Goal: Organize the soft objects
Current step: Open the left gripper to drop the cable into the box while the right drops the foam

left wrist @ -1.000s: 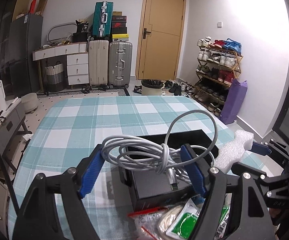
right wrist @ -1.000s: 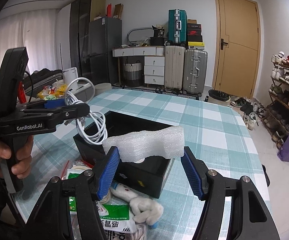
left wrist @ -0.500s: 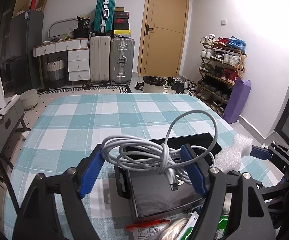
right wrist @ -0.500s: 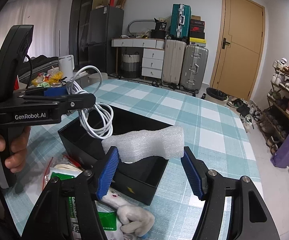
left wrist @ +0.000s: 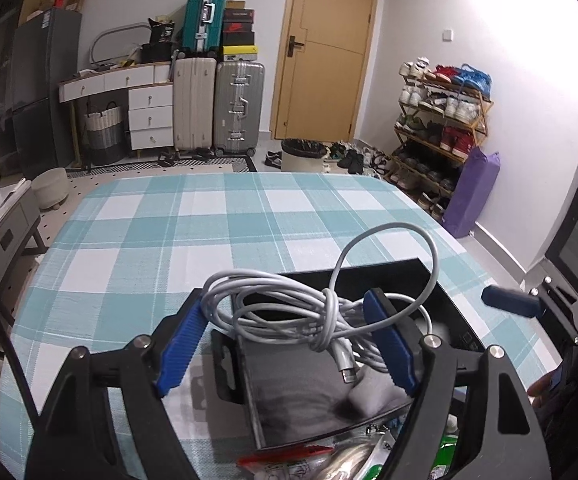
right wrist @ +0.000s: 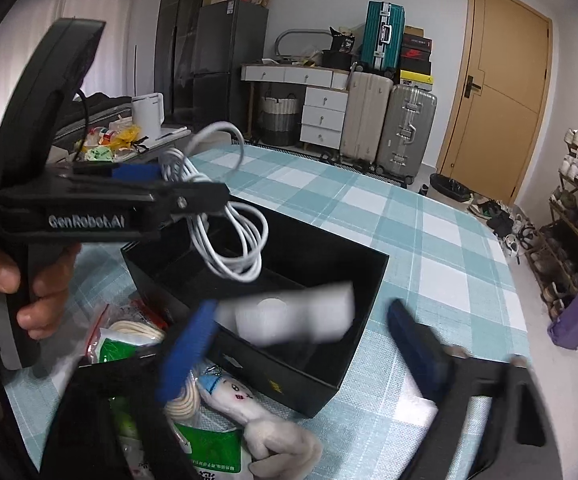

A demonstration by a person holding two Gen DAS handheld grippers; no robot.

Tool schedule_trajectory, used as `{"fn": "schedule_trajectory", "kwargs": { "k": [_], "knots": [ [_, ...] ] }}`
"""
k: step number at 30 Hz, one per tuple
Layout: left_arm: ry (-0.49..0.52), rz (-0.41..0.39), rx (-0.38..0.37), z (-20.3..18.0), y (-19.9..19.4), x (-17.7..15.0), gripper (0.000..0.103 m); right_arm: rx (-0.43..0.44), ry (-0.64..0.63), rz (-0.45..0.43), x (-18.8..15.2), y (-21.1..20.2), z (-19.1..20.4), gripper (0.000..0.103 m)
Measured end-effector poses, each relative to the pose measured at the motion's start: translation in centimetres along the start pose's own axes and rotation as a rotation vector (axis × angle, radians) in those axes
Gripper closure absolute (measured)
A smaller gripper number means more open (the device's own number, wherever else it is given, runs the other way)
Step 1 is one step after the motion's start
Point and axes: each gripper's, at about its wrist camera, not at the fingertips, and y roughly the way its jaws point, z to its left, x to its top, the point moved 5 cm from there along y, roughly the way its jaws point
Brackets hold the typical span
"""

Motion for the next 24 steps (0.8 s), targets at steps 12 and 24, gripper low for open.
{"fn": "schedule_trajectory", "kwargs": {
  "k": [12, 24],
  "knots": [
    [0.068, 0.025, -0.046, -1.9, -1.4, -0.6, 0.0, -0.061, 0.043, -0.001, -1.3, -1.3, -1.2, 0.001],
    [0.101, -0.006, -0.024, -1.4, -5.1, -2.1, 0.0, -0.027, 0.128, -0.019, -2.4, -3.7, -1.3, 0.001]
  ]
}}
